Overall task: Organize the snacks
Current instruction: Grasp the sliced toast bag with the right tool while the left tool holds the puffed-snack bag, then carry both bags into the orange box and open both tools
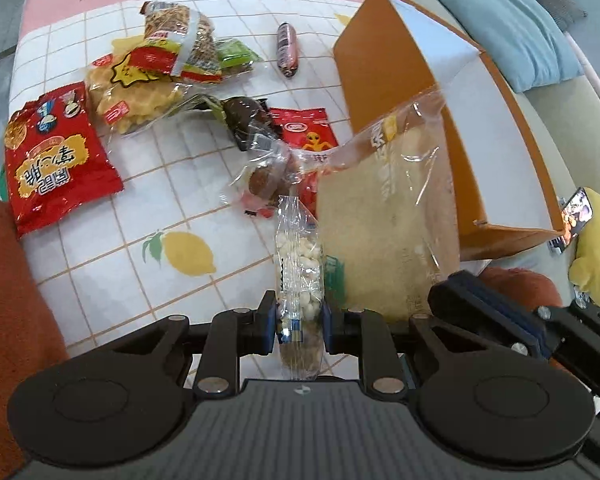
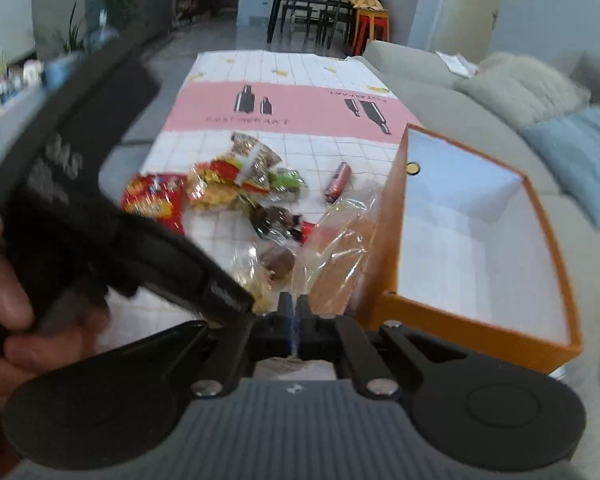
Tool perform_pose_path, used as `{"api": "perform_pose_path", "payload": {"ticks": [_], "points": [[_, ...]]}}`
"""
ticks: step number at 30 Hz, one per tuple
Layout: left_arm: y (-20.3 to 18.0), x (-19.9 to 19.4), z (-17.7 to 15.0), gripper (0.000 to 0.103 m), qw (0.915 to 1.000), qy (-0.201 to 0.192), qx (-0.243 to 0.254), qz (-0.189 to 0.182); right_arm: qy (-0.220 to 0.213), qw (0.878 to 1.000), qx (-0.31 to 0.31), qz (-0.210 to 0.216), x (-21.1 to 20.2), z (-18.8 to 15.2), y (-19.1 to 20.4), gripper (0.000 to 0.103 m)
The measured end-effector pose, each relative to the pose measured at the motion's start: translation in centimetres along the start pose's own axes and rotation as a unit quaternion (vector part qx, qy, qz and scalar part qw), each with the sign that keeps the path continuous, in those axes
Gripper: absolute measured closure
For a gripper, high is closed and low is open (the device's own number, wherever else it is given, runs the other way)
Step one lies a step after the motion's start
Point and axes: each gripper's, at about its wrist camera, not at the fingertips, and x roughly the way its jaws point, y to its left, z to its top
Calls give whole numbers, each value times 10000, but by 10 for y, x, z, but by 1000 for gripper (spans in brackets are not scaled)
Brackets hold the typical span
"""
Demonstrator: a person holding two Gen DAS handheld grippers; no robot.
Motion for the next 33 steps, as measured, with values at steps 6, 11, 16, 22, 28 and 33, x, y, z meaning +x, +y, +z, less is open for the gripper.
{"api": "perform_pose_path", "payload": {"ticks": [6,11,16,22,28,33], "points": [[8,-3,3,79,9998,-52,-191,-4,-26,9987,340,-374,11,-2,0,69],[12,-3,3,79,9996,-49,-285,-51,44,9967,370,-724,22,-3,2,60],[8,-1,1,79,9998,-2,-196,-99,131,9919,652,-1079,21,-5,-13,54],[6,3,3,79,9999,13,-123,-63,704,9826,1663,-439,42,-11,-49,45],[5,5,2,79,10000,63,-63,-9,899,9629,2532,271,57,-11,-68,59],[2,6,2,79,9999,35,42,113,894,9706,2230,175,53,-6,-59,73]]}}
